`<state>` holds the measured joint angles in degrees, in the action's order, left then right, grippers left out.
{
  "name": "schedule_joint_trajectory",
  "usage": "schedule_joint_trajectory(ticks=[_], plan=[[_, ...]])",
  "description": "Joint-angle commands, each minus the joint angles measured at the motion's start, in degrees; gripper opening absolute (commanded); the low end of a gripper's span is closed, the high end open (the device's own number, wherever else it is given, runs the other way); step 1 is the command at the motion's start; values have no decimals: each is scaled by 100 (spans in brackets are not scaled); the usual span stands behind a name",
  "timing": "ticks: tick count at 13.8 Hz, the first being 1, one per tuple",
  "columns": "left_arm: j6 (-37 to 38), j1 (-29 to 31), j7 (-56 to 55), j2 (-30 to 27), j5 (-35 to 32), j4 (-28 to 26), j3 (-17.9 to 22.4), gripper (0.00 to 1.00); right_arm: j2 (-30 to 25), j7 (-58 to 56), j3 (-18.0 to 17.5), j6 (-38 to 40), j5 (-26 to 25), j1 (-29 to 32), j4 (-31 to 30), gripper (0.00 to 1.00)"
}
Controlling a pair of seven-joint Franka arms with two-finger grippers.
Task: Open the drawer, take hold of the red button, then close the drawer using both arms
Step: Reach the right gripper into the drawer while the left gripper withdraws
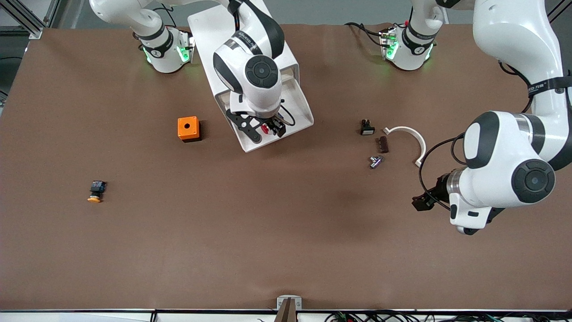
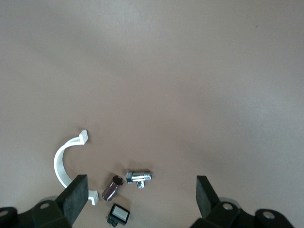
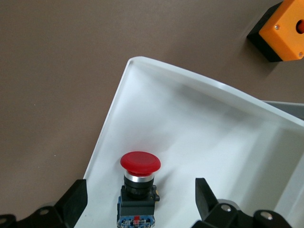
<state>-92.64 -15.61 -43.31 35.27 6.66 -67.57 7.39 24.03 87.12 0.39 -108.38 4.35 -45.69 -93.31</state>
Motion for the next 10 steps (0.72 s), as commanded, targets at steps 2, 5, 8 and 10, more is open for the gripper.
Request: schedule_joint_trajectory(ticks=[2, 5, 8, 10], plan=[[-96, -20, 130, -134, -156, -160, -18, 100, -74, 77, 49, -227, 83, -159, -197, 100], [-139, -21, 130, -126, -156, -168, -62, 100, -4, 77, 49, -262, 83, -229, -197, 100], [-166, -21, 130, -134, -165, -212, -88, 100, 93, 77, 49, -315, 83, -256, -197, 100], [-166, -29, 122, -134, -165, -212, -106, 100, 93, 68, 49, -315, 83, -274, -197, 100]])
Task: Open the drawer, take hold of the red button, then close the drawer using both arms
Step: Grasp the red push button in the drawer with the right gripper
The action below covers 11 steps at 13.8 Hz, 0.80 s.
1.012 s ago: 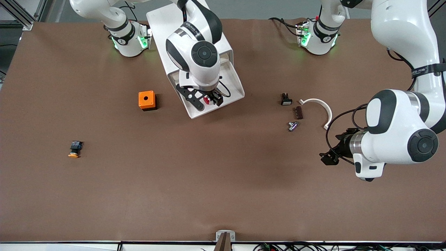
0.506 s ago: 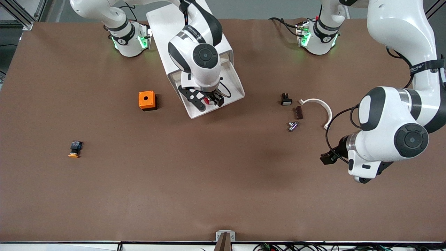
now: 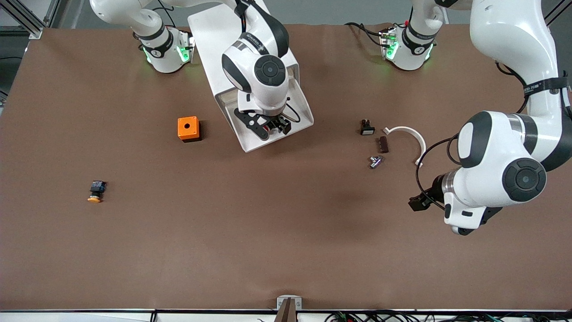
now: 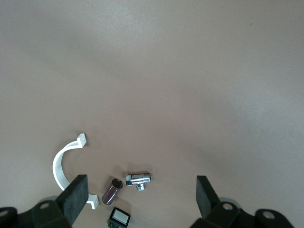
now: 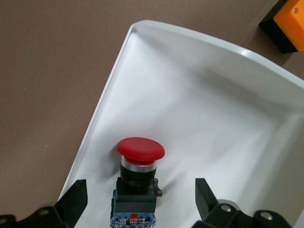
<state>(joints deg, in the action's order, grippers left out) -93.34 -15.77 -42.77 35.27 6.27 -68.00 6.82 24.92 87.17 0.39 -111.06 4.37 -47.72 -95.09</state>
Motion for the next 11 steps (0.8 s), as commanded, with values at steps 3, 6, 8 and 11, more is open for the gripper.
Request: schedule_joint_trajectory(ticks=[3, 6, 8, 11], plan=[[-96, -14, 67, -170, -126, -161, -102, 100, 4, 63, 49, -21, 82, -45, -18, 53], [-96, -14, 67, -231, -126, -178, -129, 100, -5, 54, 49, -3, 73, -71, 35, 21], [-96, -23, 67, -266, -126, -178, -129, 100, -5, 54, 49, 14, 73, -71, 52, 16], [-96, -14, 67, -266, -126, -178, -137, 100, -14, 19, 58, 154, 73, -28, 245, 16]])
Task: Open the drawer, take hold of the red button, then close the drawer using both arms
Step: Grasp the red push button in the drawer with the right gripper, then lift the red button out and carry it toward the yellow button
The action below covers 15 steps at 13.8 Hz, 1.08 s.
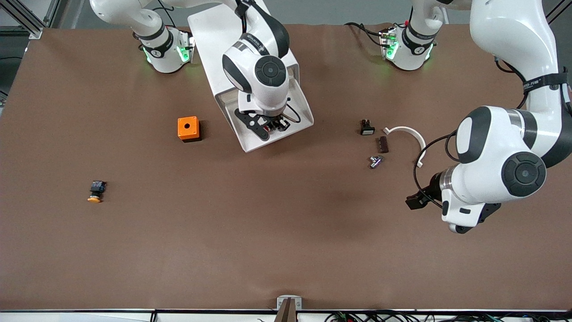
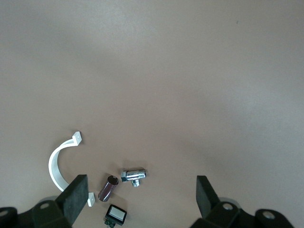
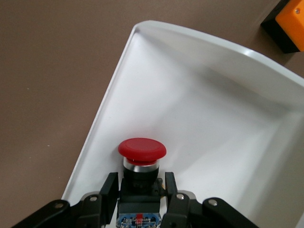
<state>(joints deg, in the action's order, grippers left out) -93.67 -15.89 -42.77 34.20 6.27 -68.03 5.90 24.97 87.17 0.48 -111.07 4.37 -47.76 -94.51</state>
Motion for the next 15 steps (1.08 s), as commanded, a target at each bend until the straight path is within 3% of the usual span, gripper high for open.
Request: schedule_joint_trajectory(ticks=[1, 5, 7, 13, 15], plan=[[-64, -10, 67, -159, -126, -184, -45, 100, -19, 10, 49, 382, 73, 21, 370, 16], [-64, -2, 67, -150, -126, -193, -45, 100, -19, -156, 75, 1568, 81, 494, 1284, 16], [-64, -10, 67, -150, -126, -193, -45, 100, -71, -760, 75, 1912, 81, 863, 1532, 17], [-186, -177, -12, -98, -118, -202, -63, 100, -221, -4307, 102, 2274, -33, 2505, 1524, 17], [-257, -291, -21, -80, -118, -211, -63, 100, -186, -5529, 102, 2248, -321, 2973, 1506, 17]])
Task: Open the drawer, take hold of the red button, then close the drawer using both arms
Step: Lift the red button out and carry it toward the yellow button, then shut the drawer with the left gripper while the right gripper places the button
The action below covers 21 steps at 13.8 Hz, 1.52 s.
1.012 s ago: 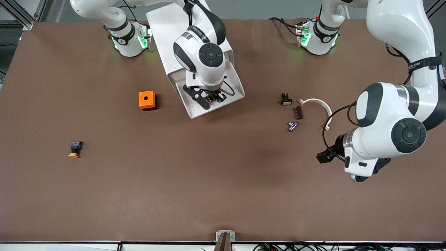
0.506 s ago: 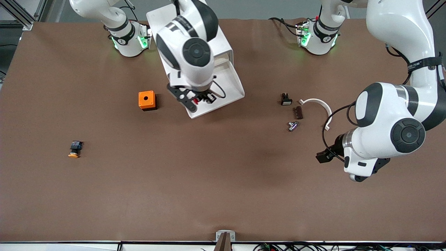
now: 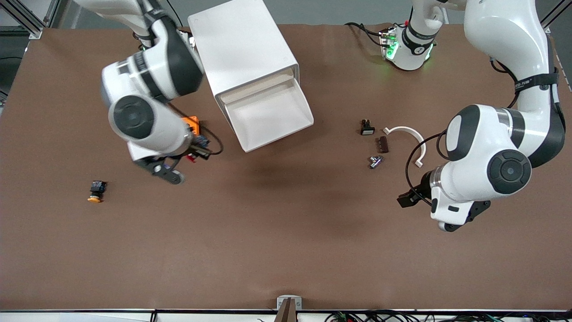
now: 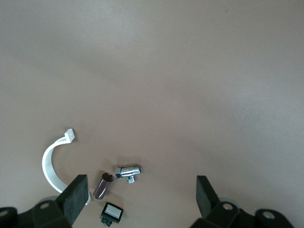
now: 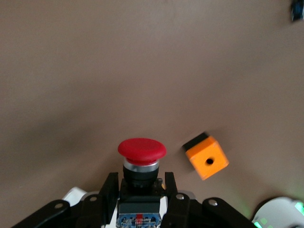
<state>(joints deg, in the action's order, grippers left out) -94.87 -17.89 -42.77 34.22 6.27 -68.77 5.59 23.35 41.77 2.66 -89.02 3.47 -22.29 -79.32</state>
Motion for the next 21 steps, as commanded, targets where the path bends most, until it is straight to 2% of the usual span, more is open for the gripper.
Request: schedule_joint_trajectory(ticks=[1, 4, 6, 8, 10, 11, 14, 17, 21], plan=[[-224, -100, -30, -64, -91, -137, -41, 100, -6, -1604, -117, 16, -529, 592, -48, 17], [-706, -407, 58, 129, -91, -293, -321, 100, 178, -2548, -125, -246, -663, 1146, -75, 17], [-1442, -644, -38, 77, -56, -775, -654, 100, 398, -3277, -117, -641, -672, 1506, -153, 17], [-2120, -1082, -100, 50, -82, -1338, -700, 100, 635, -3770, -117, -1081, -681, 1797, -259, 17], [-2482, -1452, -144, 111, -56, -1603, -709, 100, 916, -4053, -117, -1476, -786, 2025, -295, 17], [-2466, -1619, -161, 112, -56, -1648, -709, 100, 1039, -4193, -117, -1635, -839, 2122, -295, 18], [-2440, -1989, -276, -151, -56, -2252, -717, 100, 1330, -4563, -117, -2180, -857, 2430, -295, 20], [-2431, -2306, -451, -240, -56, -2404, -779, 100, 1480, -4572, -108, -2575, -944, 2562, -391, 22], [-2396, -2350, -803, -503, -56, -2693, -1209, 100, 1462, -4494, -108, -3104, -1173, 2519, -979, 19]])
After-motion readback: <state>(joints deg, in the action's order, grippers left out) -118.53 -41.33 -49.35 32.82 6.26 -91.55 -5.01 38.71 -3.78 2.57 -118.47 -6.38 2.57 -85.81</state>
